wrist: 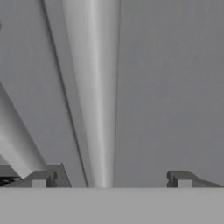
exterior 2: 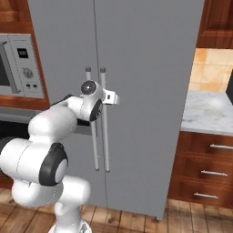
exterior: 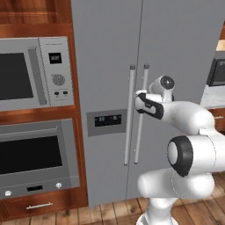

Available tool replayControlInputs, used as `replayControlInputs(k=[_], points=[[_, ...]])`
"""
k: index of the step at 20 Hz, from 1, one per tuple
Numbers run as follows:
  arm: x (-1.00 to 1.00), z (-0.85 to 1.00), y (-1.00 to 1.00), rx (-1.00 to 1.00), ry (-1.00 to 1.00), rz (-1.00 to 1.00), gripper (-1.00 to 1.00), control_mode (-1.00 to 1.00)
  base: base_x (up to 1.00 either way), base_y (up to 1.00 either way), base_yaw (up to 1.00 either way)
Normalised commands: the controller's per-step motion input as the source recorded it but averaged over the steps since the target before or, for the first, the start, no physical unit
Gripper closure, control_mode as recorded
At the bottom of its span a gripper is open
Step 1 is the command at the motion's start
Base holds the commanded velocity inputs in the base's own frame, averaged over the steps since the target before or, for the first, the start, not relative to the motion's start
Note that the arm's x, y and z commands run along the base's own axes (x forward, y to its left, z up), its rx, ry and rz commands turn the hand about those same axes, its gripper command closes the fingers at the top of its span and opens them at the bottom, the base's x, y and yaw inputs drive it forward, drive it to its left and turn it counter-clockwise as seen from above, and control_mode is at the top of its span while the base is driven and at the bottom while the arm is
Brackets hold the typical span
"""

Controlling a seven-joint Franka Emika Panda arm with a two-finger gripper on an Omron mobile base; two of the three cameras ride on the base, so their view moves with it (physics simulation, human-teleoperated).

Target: Retrieve the peach and pear from the fridge and place them into the bowl on the dining table.

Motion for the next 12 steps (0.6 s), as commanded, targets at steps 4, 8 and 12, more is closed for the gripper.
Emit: replayControlInputs(k=[4, 8, 12], points=[[0.71, -0.17, -0.11, 0.00, -0.09, 0.00, -1.00, -1.00, 0.00, 0.00, 0.00], [0.77, -0.18, -0.09, 0.00, -0.06, 0.01, -1.00, -1.00, 0.00, 0.00, 0.00], [0.89, -0.08, -0.16, 0.00, 0.00, 0.04, -1.00, -1.00, 0.00, 0.00, 0.00]])
